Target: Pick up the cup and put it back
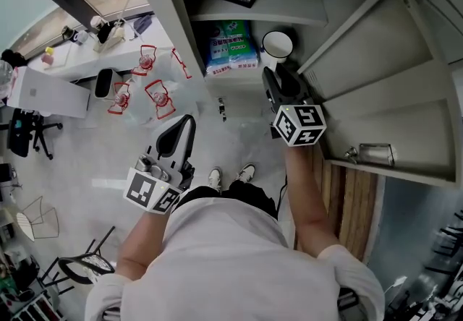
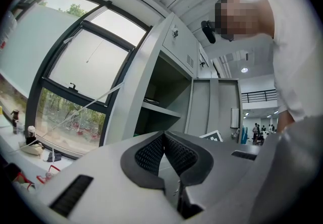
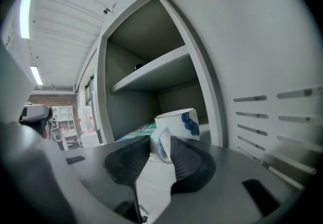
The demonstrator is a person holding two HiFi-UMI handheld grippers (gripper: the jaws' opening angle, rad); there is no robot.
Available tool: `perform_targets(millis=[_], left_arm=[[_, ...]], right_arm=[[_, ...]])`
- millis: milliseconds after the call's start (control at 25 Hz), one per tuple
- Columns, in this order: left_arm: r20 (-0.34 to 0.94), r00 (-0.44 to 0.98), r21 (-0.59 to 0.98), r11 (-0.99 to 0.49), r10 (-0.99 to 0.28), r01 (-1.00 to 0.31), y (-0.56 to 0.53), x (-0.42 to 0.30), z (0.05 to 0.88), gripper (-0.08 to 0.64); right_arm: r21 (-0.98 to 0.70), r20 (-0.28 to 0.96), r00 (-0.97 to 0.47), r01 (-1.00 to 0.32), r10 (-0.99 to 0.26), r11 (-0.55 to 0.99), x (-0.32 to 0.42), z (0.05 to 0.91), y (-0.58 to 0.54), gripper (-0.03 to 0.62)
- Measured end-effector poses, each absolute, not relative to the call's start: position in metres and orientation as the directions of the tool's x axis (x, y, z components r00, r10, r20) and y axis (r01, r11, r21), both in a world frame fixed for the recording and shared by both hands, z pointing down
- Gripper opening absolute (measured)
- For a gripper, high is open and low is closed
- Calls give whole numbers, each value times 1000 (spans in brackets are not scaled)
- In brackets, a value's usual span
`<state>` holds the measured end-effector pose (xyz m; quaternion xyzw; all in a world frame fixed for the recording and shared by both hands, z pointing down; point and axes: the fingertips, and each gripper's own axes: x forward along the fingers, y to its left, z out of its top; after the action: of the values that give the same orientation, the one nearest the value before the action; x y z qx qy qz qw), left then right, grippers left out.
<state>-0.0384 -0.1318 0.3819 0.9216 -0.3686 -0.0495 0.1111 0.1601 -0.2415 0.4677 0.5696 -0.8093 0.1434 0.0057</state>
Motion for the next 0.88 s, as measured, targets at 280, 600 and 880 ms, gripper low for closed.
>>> perform_targets(millis=[280, 600, 880], left_arm=[[5, 712, 244, -690, -702, -682, -133, -41, 386, 20], [12, 681, 228, -661, -732, -715, -130, -53, 383, 20], [24, 651, 216, -632, -759, -745, -127, -64, 382, 20]], right_arm=[[-209, 166, -399, -908, -902, 364, 154, 467, -242, 106], [-207, 136, -450, -884, -883, 418, 144, 468, -246, 103], [-163, 134, -469, -879, -873, 448, 136, 470, -252, 67]])
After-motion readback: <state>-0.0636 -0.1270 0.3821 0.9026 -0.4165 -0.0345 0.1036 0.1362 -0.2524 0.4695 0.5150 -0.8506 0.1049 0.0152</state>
